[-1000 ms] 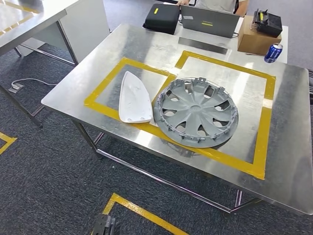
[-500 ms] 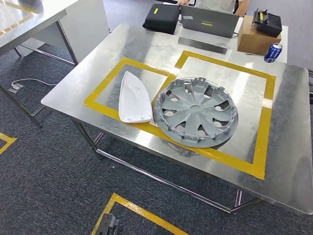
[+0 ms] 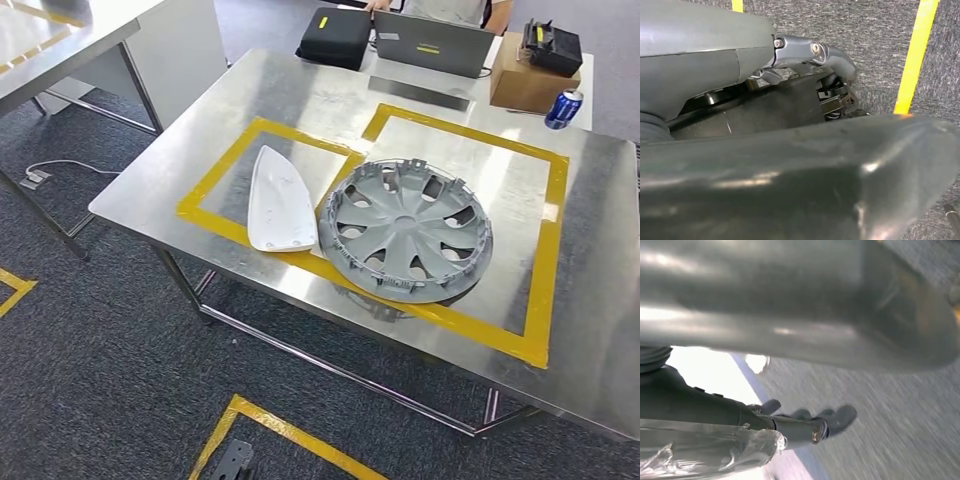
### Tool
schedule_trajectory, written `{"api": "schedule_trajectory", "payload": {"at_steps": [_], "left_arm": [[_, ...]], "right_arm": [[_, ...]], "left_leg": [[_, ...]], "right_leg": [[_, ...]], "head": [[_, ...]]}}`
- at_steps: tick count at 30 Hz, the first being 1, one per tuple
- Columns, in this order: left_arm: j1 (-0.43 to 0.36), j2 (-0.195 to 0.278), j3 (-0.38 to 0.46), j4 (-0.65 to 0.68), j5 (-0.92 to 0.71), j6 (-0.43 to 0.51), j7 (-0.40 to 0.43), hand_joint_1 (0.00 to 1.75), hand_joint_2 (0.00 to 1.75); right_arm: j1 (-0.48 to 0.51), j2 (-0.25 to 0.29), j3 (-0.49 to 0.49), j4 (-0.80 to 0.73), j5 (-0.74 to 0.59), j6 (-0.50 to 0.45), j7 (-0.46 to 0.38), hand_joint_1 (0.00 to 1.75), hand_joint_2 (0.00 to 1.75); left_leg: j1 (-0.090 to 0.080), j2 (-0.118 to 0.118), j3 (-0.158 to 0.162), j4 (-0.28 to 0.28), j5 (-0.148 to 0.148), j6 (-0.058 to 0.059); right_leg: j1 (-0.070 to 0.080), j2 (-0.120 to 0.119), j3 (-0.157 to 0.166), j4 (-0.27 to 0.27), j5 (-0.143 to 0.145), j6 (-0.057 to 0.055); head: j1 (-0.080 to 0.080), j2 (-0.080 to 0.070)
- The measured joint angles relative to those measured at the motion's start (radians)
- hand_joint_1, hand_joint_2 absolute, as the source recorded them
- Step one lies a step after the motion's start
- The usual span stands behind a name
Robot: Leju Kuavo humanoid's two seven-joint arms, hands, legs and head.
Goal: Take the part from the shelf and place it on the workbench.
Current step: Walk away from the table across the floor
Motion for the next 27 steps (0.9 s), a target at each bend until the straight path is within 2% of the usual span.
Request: {"api": "schedule_trajectory", "payload": {"at_steps": [2, 3, 4, 6, 7, 8, 9, 12, 13, 14, 16, 17, 18, 19, 21, 22, 23, 24, 25, 26, 27], "left_arm": [[-0.001, 0.001, -0.009, 0.0, -0.01, -0.004, 0.006, 0.0, 0.0], [-0.002, 0.0, -0.015, 0.0, -0.018, -0.005, 0.007, 0.0, 0.0], [-0.003, 0.0, -0.022, 0.0, -0.024, -0.005, 0.003, 0.0, 0.0], [-0.003, 0.0, -0.034, 0.0, -0.034, -0.005, -0.008, 0.0, 0.0], [-0.003, 0.0, -0.04, 0.0, -0.037, -0.005, -0.014, 0.0, 0.0], [-0.003, 0.0, -0.044, 0.0, -0.039, -0.005, -0.018, 0.0, 0.0], [-0.003, 0.0, -0.048, 0.0, -0.039, -0.005, -0.021, 0.0, 0.0], [-0.006, 0.001, -0.056, 0.0, -0.042, -0.005, -0.023, 0.0, 0.0], [-0.007, 0.002, -0.06, 0.0, -0.043, -0.005, -0.021, 0.0, 0.0], [-0.009, 0.002, -0.063, 0.0, -0.044, -0.006, -0.017, 0.0, 0.0], [-0.01, 0.004, -0.066, 0.0, -0.042, -0.006, -0.008, 0.0, 0.0], [-0.01, 0.004, -0.067, 0.0, -0.041, -0.006, -0.005, 0.0, 0.0], [-0.01, 0.005, -0.068, 0.0, -0.041, -0.007, -0.002, 0.0, 0.0], [-0.011, 0.006, -0.068, 0.0, -0.04, -0.008, 0.003, 0.0, 0.0], [-0.017, 0.006, -0.068, 0.0, -0.037, -0.011, 0.017, 0.0, 0.0], [-0.02, 0.007, -0.068, 0.0, -0.035, -0.012, 0.024, 0.0, 0.0], [-0.022, 0.007, -0.068, 0.0, -0.034, -0.013, 0.029, 0.0, 0.0], [-0.022, 0.008, -0.068, 0.0, -0.033, -0.014, 0.033, 0.0, 0.0], [-0.022, 0.008, -0.068, 0.0, -0.033, -0.015, 0.035, 0.0, 0.0], [-0.02, 0.007, -0.068, 0.0, -0.033, -0.017, 0.036, 0.0, 0.0], [-0.018, 0.006, -0.068, 0.0, -0.032, -0.019, 0.036, 0.0, 0.0]], "right_arm": [[0.003, 0.004, 0.0, 0.004, -0.009, 0.003, -0.049, 0.0, 0.0], [0.004, 0.004, 0.001, 0.005, -0.009, 0.002, -0.087, 0.0, 0.0], [0.003, 0.004, 0.002, 0.005, -0.007, 0.001, -0.124, 0.0, 0.0], [0.0, 0.004, 0.007, 0.006, 0.0, -0.002, -0.181, 0.0, 0.0], [-0.001, 0.004, 0.01, 0.006, 0.003, -0.004, -0.198, 0.0, 0.0], [-0.002, 0.003, 0.014, 0.006, 0.006, -0.006, -0.21, 0.0, 0.0], [-0.003, 0.003, 0.018, 0.006, 0.008, -0.008, -0.216, 0.0, 0.0], [-0.009, 0.0, 0.025, 0.006, 0.013, -0.007, -0.214, 0.0, 0.0], [-0.011, -0.001, 0.027, 0.007, 0.014, -0.003, -0.207, 0.0, 0.0], [-0.013, -0.001, 0.029, 0.007, 0.015, 0.0, -0.197, 0.0, 0.0], [-0.013, -0.001, 0.031, 0.009, 0.016, 0.005, -0.18, 0.0, 0.0], [-0.012, -0.001, 0.032, 0.01, 0.017, 0.007, -0.173, 0.0, 0.0], [-0.012, -0.001, 0.032, 0.011, 0.018, 0.008, -0.166, 0.0, 0.0], [-0.012, -0.001, 0.033, 0.012, 0.019, 0.009, -0.158, 0.0, 0.0], [-0.012, -0.002, 0.034, 0.012, 0.023, 0.011, -0.138, 0.0, 0.0], [-0.011, -0.003, 0.034, 0.012, 0.025, 0.011, -0.133, 0.0, 0.0], [-0.01, -0.003, 0.034, 0.012, 0.026, 0.011, -0.13, 0.0, 0.0], [-0.009, -0.004, 0.034, 0.012, 0.024, 0.012, -0.131, 0.0, 0.0], [-0.009, -0.004, 0.034, 0.012, 0.019, 0.014, -0.135, 0.0, 0.0], [-0.009, -0.004, 0.034, 0.012, 0.014, 0.017, -0.141, 0.0, 0.0], [-0.01, -0.005, 0.034, 0.012, 0.006, 0.021, -0.149, 0.0, 0.0]], "left_leg": [[0.004, 0.003, 0.002, -0.008, 0.012, 0.007], [0.006, 0.005, 0.001, -0.013, 0.016, 0.01], [0.009, 0.009, 0.0, -0.016, 0.02, 0.013], [0.008, 0.014, -0.007, -0.017, 0.026, 0.015], [0.007, 0.015, -0.013, -0.017, 0.031, 0.015], [0.007, 0.015, -0.02, -0.016, 0.036, 0.014], [0.008, 0.015, -0.027, -0.016, 0.043, 0.012], [0.009, 0.014, -0.045, -0.013, 0.063, -0.003], [0.009, 0.014, -0.045, -0.012, 0.068, -0.009], [0.009, 0.014, -0.044, -0.012, 0.074, -0.016], [0.01, 0.013, -0.042, -0.015, 0.089, -0.029], [0.011, 0.013, -0.045, -0.014, 0.086, -0.035], [0.012, 0.013, -0.051, -0.002, 0.064, -0.041], [0.013, 0.013, -0.06, 0.027, 0.024, -0.047], [0.013, 0.013, -0.082, 0.146, -0.09, -0.056], [0.013, 0.013, -0.087, 0.211, -0.128, -0.058], [0.014, 0.013, -0.083, 0.259, -0.145, -0.06], [0.014, 0.013, -0.065, 0.274, -0.14, -0.06], [0.016, 0.013, -0.031, 0.251, -0.119, -0.06], [0.018, 0.008, 0.016, 0.198, -0.098, -0.058], [0.021, -0.008, 0.074, 0.125, -0.087, -0.055]], "right_leg": [[-0.001, 0.0, -0.003, 0.007, -0.009, 0.006], [0.0, 0.0, -0.011, 0.031, -0.035, 0.008], [0.0, 0.0, -0.024, 0.074, -0.075, 0.009], [0.0, -0.001, -0.057, 0.206, -0.17, 0.011], [0.0, -0.001, -0.064, 0.259, -0.201, 0.012], [0.001, -0.001, -0.055, 0.282, -0.215, 0.012], [0.001, -0.001, -0.025, 0.264, -0.211, 0.012], [0.0, 0.0, 0.132, 0.062, -0.16, 0.009], [0.001, 0.002, 0.162, 0.016, -0.153, 0.005], [0.003, 0.004, 0.174, -0.004, -0.152, -0.001], [0.006, 0.006, 0.164, -0.004, -0.144, -0.018], [0.006, 0.004, 0.157, -0.003, -0.137, -0.027], [0.005, 0.002, 0.148, -0.004, -0.127, -0.036], [0.003, 0.0, 0.137, -0.005, -0.116, -0.044], [0.003, -0.003, 0.114, -0.004, -0.094, -0.053], [0.004, -0.004, 0.101, -0.003, -0.082, -0.053], [0.004, -0.004, 0.087, -0.002, -0.071, -0.053], [0.004, -0.005, 0.071, -0.001, -0.06, -0.051], [0.004, -0.004, 0.058, 0.0, -0.05, -0.048], [0.004, 0.0, 0.046, 0.001, -0.041, -0.044], [0.004, 0.005, 0.035, 0.002, -0.032, -0.037]], "head": [[0.0, 0.0], [0.001, 0.0], [0.003, 0.0], [0.005, 0.0], [0.005, 0.0], [0.005, 0.0], [0.005, 0.0], [0.004, 0.0], [0.002, 0.0], [0.0, 0.0], [-0.005, 0.0], [-0.005, 0.0], [-0.006, 0.0], [-0.008, 0.0], [-0.011, 0.0], [-0.012, 0.0], [-0.012, 0.0], [-0.012, 0.0], [-0.012, 0.0], [-0.012, 0.0], [-0.013, 0.0]]}}
